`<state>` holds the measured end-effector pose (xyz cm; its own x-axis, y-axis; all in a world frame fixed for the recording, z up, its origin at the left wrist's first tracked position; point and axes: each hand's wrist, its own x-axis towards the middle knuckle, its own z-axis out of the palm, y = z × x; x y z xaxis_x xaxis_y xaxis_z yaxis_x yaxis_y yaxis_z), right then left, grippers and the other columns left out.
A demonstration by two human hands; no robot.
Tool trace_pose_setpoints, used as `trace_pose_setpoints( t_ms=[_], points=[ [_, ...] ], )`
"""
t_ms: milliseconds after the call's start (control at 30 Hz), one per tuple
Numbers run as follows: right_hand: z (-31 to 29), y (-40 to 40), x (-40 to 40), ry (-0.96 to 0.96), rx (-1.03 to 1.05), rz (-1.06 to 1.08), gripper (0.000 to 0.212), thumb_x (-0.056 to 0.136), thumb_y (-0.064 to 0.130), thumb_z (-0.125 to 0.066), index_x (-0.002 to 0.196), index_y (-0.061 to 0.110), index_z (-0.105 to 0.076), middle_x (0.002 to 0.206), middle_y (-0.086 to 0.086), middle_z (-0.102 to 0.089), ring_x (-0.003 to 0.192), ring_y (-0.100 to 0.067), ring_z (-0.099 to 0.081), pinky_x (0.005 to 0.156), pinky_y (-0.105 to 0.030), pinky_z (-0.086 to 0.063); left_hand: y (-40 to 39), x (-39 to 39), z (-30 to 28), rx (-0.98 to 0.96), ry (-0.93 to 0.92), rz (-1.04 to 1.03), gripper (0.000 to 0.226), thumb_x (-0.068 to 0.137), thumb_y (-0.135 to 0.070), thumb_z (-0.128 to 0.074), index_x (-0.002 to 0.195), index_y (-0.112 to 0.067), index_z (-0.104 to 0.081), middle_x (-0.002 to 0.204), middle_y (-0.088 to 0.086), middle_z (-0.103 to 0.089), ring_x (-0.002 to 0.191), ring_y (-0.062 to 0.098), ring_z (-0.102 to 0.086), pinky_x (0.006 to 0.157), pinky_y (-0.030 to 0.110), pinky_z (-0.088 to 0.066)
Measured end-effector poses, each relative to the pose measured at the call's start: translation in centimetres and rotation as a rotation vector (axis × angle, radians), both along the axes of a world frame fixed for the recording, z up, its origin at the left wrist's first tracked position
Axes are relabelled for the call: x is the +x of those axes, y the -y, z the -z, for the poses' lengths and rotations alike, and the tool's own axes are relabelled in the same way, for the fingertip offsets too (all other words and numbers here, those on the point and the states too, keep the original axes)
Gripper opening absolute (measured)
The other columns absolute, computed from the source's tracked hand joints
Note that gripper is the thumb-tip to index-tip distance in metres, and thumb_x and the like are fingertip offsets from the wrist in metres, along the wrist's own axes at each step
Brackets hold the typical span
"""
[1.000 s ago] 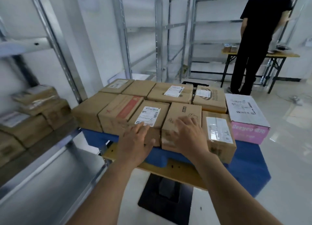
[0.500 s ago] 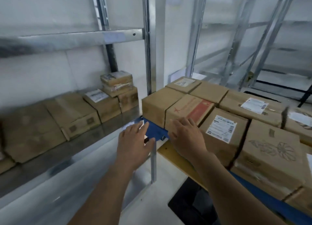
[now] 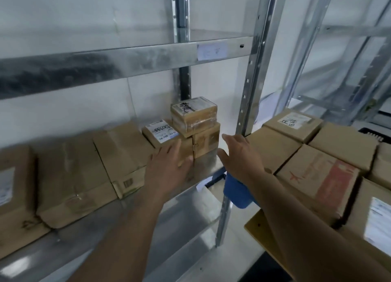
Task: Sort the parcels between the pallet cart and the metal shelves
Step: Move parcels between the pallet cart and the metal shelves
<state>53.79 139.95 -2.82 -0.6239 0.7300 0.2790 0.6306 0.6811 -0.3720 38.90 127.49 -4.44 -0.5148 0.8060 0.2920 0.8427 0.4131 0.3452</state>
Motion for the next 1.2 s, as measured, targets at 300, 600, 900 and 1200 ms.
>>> trace_pose_setpoints(
  t_ms=[300,600,900,1200],
  points=[
    [-1.5,-7.9,-7.9,-0.071,-0.099,0.095,0.060,0.098,0.043,-0.043,0.146,0.012,-0.024,0.139,-0.018,-0.043,0.126,-0.034,-0.042,0.093,-0.040,-0.040,-8.0,-7.6,-1.2,-0.007,0.163,-0.004,0.062,0.092,-0.062,-0.024,0.141,-0.026,-0.029,0.140,0.008,-0.045,0.125,0.029,-0.041,0.095,0.042,-0.037],
    [-2.0,-13.0,-12.9,-0.138,-0.318,0.138,0.046,0.101,0.042,-0.032,0.130,0.007,-0.041,0.120,-0.017,-0.056,0.089,-0.027,-0.056,0.061,-0.025,-0.036,-13.3,-10.7,-1.9,0.049,0.350,-0.018,0.058,0.094,-0.055,-0.025,0.128,-0.012,-0.043,0.118,0.013,-0.058,0.103,0.031,-0.057,0.087,0.041,-0.047],
    [-1.9,-10.8,-11.3,-0.285,-0.362,0.010,0.034,0.100,0.027,-0.037,0.129,0.012,-0.038,0.082,0.005,-0.050,0.065,-0.010,-0.054,0.039,-0.016,-0.036,-10.5,-8.1,-1.8,0.248,0.534,0.023,0.035,0.099,-0.033,-0.035,0.133,-0.029,-0.040,0.119,-0.008,-0.056,0.099,0.017,-0.059,0.084,0.030,-0.043],
    [-0.8,-4.4,-4.6,-0.378,-0.347,-0.048,0.046,0.099,0.030,-0.041,0.141,0.014,-0.031,0.122,-0.010,-0.055,0.096,-0.022,-0.057,0.076,-0.036,-0.049,-4.6,-1.9,-1.8,0.360,0.532,0.003,0.040,0.098,-0.027,-0.039,0.138,-0.030,-0.037,0.109,-0.020,-0.047,0.098,0.010,-0.051,0.079,0.024,-0.034]
  ],
)
